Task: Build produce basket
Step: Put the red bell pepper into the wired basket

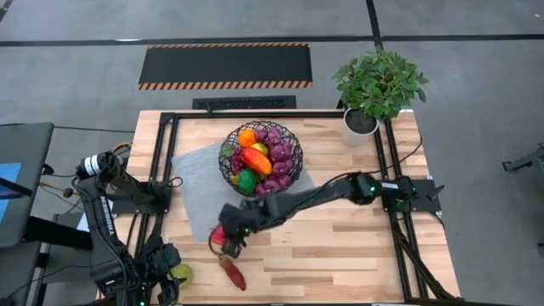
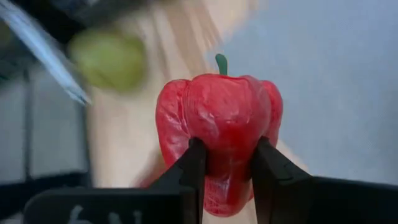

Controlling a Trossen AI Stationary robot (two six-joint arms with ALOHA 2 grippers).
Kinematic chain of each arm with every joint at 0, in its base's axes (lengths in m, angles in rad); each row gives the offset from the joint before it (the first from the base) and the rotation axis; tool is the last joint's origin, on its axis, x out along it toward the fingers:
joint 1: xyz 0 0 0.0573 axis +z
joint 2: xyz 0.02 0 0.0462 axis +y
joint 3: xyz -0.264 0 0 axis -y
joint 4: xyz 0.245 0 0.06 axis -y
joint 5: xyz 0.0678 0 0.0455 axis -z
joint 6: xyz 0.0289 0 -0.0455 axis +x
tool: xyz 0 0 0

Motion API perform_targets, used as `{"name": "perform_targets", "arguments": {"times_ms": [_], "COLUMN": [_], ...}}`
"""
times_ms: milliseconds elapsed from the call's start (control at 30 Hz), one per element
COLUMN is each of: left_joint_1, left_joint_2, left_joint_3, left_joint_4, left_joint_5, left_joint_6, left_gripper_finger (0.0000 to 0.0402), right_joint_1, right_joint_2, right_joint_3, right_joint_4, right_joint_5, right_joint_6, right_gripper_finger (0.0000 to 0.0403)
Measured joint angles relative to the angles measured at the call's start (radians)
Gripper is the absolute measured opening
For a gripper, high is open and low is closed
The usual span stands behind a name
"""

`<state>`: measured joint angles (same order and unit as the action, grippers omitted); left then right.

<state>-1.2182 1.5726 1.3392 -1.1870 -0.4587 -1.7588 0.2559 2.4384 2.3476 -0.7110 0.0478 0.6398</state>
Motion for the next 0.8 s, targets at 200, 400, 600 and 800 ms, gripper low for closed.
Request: {"name": "perform_targets", "arguments": {"times_ms": [200,400,600,800], "left_joint_1": [0.0,0.0,0.001,0.0], "left_joint_2": [0.0,0.0,0.0,0.0], "left_joint_3": [0.0,0.0,0.0,0.0], "left_joint_4": [0.0,-0.001,-0.002,-0.006], "left_joint_5": [-0.019,-0.028,-0.054,-0.054], "left_joint_6": [0.004,0.004,0.001,-0.006], "left_gripper_finger": [0.029,0.029,0.029,0.029], "right_joint_1": [-0.07,-0.184,-0.314,-0.396], "right_joint_2": [-0.151,-0.316,-0.343,-0.278], "right_joint_3": [0.002,0.006,0.003,0.005], "right_joint_4": [-0.051,-0.23,-0.348,-0.381], "right_joint_5": [0.103,0.319,0.347,0.338], "right_joint_6": [-0.082,-0.093,-0.091,-0.087], "right_gripper_finger": [0.0086,0.0087,0.0087,0.0089]}}
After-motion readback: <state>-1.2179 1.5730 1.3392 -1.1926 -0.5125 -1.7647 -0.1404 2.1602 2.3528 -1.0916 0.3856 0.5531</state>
